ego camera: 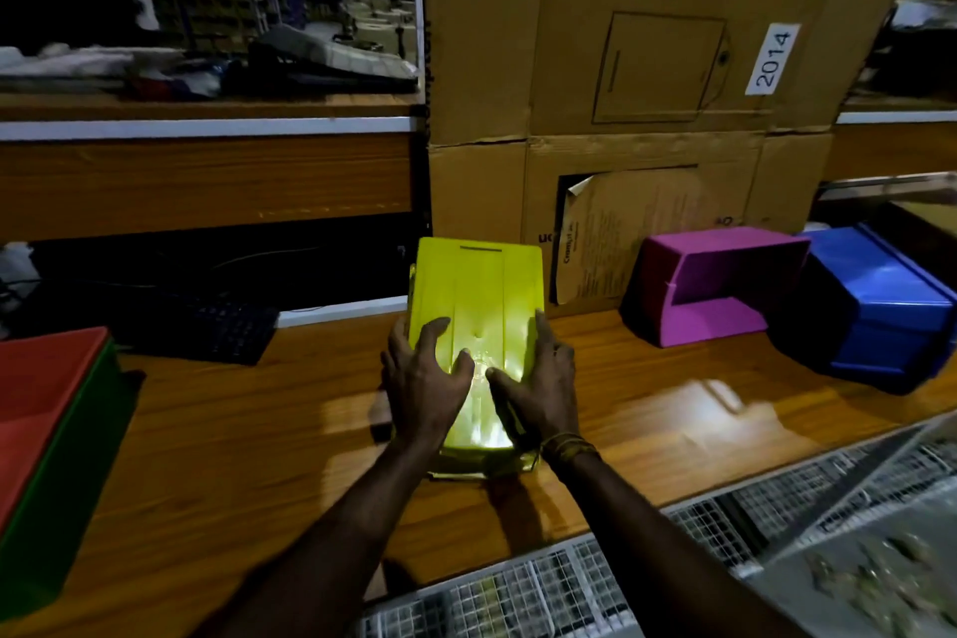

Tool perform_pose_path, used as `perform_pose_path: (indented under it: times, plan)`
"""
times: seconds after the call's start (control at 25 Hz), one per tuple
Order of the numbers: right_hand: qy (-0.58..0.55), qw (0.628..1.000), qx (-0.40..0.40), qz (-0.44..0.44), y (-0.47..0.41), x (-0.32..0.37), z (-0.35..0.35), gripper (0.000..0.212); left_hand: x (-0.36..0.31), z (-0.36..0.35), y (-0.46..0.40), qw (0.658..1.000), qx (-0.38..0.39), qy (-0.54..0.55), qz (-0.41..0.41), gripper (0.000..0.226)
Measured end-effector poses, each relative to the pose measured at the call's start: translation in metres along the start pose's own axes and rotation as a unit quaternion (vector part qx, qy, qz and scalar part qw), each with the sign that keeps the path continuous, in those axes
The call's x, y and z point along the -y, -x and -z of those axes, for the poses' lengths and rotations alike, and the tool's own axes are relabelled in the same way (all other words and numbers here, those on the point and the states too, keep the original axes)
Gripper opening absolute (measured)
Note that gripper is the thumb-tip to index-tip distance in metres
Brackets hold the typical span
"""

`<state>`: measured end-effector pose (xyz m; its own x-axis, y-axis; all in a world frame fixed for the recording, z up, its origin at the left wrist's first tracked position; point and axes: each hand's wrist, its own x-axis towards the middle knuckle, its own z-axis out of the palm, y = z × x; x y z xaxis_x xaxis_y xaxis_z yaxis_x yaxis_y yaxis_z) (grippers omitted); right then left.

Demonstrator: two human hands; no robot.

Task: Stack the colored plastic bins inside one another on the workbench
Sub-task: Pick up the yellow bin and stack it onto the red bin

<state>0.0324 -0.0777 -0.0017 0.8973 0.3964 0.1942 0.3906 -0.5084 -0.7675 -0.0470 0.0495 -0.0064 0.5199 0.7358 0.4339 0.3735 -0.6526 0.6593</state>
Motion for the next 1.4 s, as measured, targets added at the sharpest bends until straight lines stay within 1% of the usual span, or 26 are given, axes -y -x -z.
perform_pose_path:
  times: [0.04,0.08,0.12,0.2,0.28,0.4,0.48,0.6,0.68,0.76,0.88,1.04,1.12,1.2,1.28,1.4]
  plan:
    - [-0.005,1.0,-0.015,-0.001,-0.007,0.003,0.002,0.111,0.0,0.001,-0.001,1.0,-0.022,0.016,-0.01,0.047]
    - [-0.011,1.0,-0.02,-0.008,-0.012,0.005,0.003,0.114,0.001,0.002,-0.001,0.998,-0.041,0.037,-0.018,0.047]
    - [-0.016,1.0,-0.018,-0.013,-0.016,0.006,0.003,0.113,0.004,0.003,0.001,0.996,-0.059,0.056,-0.028,0.047]
    - [-0.032,0.999,-0.018,-0.001,-0.017,0.003,0.0,0.103,0.011,0.004,0.009,0.993,-0.08,0.082,-0.037,0.046]
    - [-0.052,0.998,-0.033,0.016,-0.012,0.002,-0.005,0.094,0.019,0.005,0.015,0.992,-0.083,0.091,-0.038,0.049]
    - [-0.077,0.995,-0.037,0.047,-0.006,0.005,-0.012,0.09,0.026,0.012,0.015,0.99,-0.092,0.096,-0.034,0.056]
    - [-0.085,0.993,-0.032,0.073,-0.001,0.007,-0.015,0.091,0.027,0.019,0.014,0.99,-0.1,0.095,-0.024,0.065]
    - [-0.069,0.991,-0.039,0.105,0.007,0.008,-0.016,0.098,0.024,0.029,0.01,0.993,-0.096,0.066,-0.009,0.076]
    - [-0.061,0.99,-0.041,0.118,0.011,0.011,-0.016,0.103,0.021,0.035,0.006,0.993,-0.097,0.061,0.0,0.077]
    - [-0.049,0.989,-0.054,0.127,0.014,0.016,-0.016,0.104,0.02,0.039,0.001,0.991,-0.11,0.08,0.011,0.076]
    - [-0.044,0.987,-0.069,0.141,0.018,0.018,-0.021,0.092,0.023,0.045,0.001,0.988,-0.12,0.093,0.001,0.075]
    - [-0.08,0.986,-0.075,0.129,0.023,0.014,-0.029,0.073,0.03,0.053,0.008,0.99,-0.112,0.083,-0.018,0.082]
    - [-0.078,0.987,-0.075,0.118,0.021,0.015,-0.03,0.069,0.033,0.058,0.01,0.992,-0.107,0.062,-0.035,0.084]
    - [-0.099,0.987,-0.074,0.107,0.019,0.019,-0.03,0.068,0.032,0.063,0.009,0.993,-0.1,0.035,-0.053,0.084]
    - [-0.158,0.979,-0.078,0.098,0.02,0.027,-0.027,0.068,0.027,0.068,0.004,0.993,-0.1,0.006,-0.064,0.081]
    - [-0.223,0.963,-0.11,0.104,0.023,0.053,-0.018,0.057,0.017,0.075,-0.006,0.993,-0.099,-0.023,-0.057,0.065]
